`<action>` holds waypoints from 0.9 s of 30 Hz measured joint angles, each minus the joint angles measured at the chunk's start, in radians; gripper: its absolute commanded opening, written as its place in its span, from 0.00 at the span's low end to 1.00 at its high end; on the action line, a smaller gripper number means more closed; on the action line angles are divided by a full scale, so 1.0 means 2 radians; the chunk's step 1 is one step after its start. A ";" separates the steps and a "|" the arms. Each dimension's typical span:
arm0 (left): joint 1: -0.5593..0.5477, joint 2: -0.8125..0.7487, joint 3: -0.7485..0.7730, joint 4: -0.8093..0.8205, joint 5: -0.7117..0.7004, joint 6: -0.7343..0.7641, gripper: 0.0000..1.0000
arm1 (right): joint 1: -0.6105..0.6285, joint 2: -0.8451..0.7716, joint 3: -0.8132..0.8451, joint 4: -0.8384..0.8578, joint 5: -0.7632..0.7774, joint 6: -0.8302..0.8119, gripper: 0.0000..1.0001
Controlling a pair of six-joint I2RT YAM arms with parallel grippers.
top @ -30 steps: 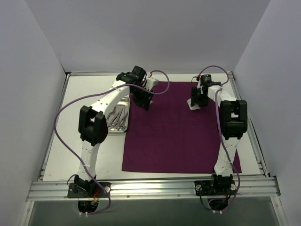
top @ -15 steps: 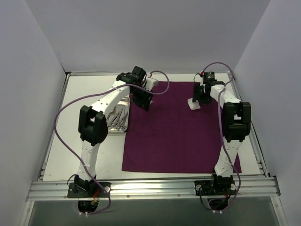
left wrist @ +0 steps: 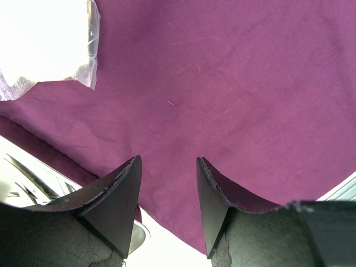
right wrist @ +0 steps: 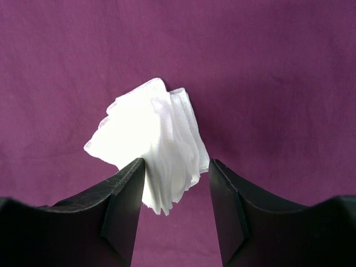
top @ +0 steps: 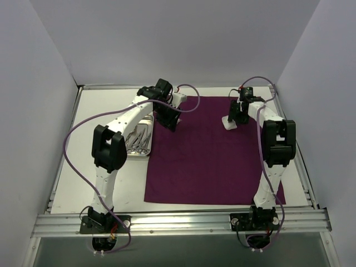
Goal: Prepare the surgical pack
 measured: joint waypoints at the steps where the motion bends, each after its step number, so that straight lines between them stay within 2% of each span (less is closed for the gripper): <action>1: 0.000 -0.001 -0.001 0.000 0.000 0.000 0.54 | 0.000 0.001 0.000 0.001 0.000 0.000 0.45; 11: 0.000 -0.007 -0.008 0.001 0.000 -0.002 0.54 | -0.001 0.007 -0.003 0.008 0.001 0.017 0.43; 20: 0.000 -0.007 -0.008 0.001 0.000 -0.003 0.54 | 0.000 0.005 -0.023 0.018 0.024 0.064 0.38; 25: 0.000 -0.007 -0.008 0.001 0.000 -0.003 0.54 | 0.000 0.004 -0.027 0.024 0.030 0.077 0.41; 27: 0.000 -0.007 -0.008 0.001 0.000 -0.003 0.54 | 0.001 0.004 -0.027 0.024 0.035 0.079 0.45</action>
